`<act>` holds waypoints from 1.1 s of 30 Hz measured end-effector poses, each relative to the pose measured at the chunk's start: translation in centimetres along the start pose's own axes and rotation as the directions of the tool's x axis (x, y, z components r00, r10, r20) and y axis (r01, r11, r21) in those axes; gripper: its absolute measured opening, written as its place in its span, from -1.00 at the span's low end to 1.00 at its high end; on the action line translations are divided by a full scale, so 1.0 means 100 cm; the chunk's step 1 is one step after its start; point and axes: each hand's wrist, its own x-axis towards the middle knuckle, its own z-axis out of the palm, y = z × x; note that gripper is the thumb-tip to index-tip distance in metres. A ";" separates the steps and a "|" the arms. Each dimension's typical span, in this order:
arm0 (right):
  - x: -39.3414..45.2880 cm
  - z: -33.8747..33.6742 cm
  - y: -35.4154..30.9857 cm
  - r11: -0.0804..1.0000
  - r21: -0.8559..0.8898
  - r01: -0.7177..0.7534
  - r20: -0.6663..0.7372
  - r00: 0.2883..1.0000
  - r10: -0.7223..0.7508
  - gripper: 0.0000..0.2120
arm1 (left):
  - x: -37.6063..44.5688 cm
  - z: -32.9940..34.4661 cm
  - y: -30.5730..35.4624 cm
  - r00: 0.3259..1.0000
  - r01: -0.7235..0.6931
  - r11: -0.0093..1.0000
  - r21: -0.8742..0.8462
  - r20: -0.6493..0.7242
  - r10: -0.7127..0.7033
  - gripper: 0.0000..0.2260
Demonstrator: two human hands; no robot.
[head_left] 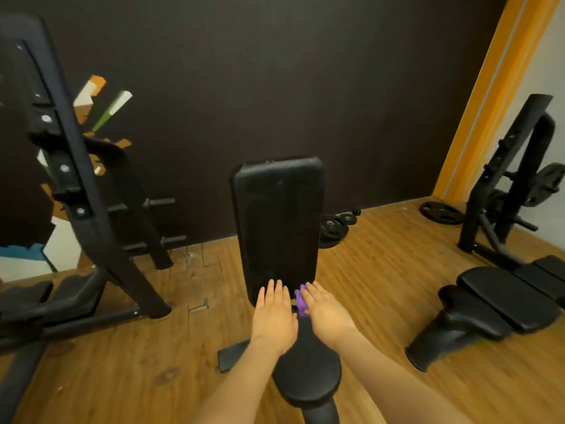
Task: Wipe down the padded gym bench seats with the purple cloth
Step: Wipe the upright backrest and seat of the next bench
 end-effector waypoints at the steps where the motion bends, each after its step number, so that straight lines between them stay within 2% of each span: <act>1: 0.021 -0.005 0.005 1.000 -0.013 -0.002 0.004 1.000 0.002 -0.34 | 0.024 -0.003 -0.006 1.000 -0.015 1.000 0.002 -0.018 0.015 -0.47; 7: 0.136 -0.060 0.036 0.994 0.037 -0.107 -0.100 0.989 0.110 -0.33 | 0.152 -0.054 -0.042 0.981 -0.092 0.996 -0.002 -0.171 0.090 -0.45; 12: 0.206 -0.116 0.046 0.992 0.041 -0.117 -0.228 0.966 0.123 -0.27 | 0.212 -0.103 -0.083 0.940 -0.056 0.998 -0.041 -0.339 0.039 -0.43; 15: 0.244 -0.150 0.039 1.000 0.016 -0.026 -0.299 0.954 0.030 -0.29 | 0.231 -0.116 -0.107 0.934 0.057 0.995 -0.081 -0.348 -0.081 -0.40; 19: 0.291 -0.181 0.022 0.994 -0.018 0.106 -0.303 0.947 -0.107 -0.30 | 0.244 -0.114 -0.128 0.937 0.169 0.968 -0.187 -0.273 -0.216 -0.38; 23: 0.336 -0.193 0.008 0.980 -0.008 0.197 -0.148 0.969 -0.196 -0.36 | 0.251 -0.103 -0.134 0.936 0.166 0.956 -0.242 -0.267 -0.230 -0.38; 25: 0.353 -0.192 -0.003 0.971 -0.004 0.240 -0.026 0.970 -0.240 -0.44 | 0.254 -0.101 -0.135 0.917 0.188 0.942 -0.277 -0.295 -0.270 -0.39; 26: 0.359 -0.188 -0.007 0.963 0.023 0.267 -0.009 0.964 -0.267 -0.50 | 0.256 -0.099 -0.137 0.906 0.211 0.933 -0.291 -0.299 -0.298 -0.40; 29: 0.362 -0.176 -0.002 0.904 0.149 0.400 -0.159 0.912 -0.378 -0.59 | 0.261 -0.095 -0.141 0.867 0.286 0.906 -0.312 -0.318 -0.383 -0.42; 33: 0.370 -0.161 0.029 0.827 0.166 0.537 -0.223 0.838 -0.499 -0.47 | 0.275 -0.089 -0.123 0.802 0.349 0.871 -0.346 -0.371 -0.469 -0.45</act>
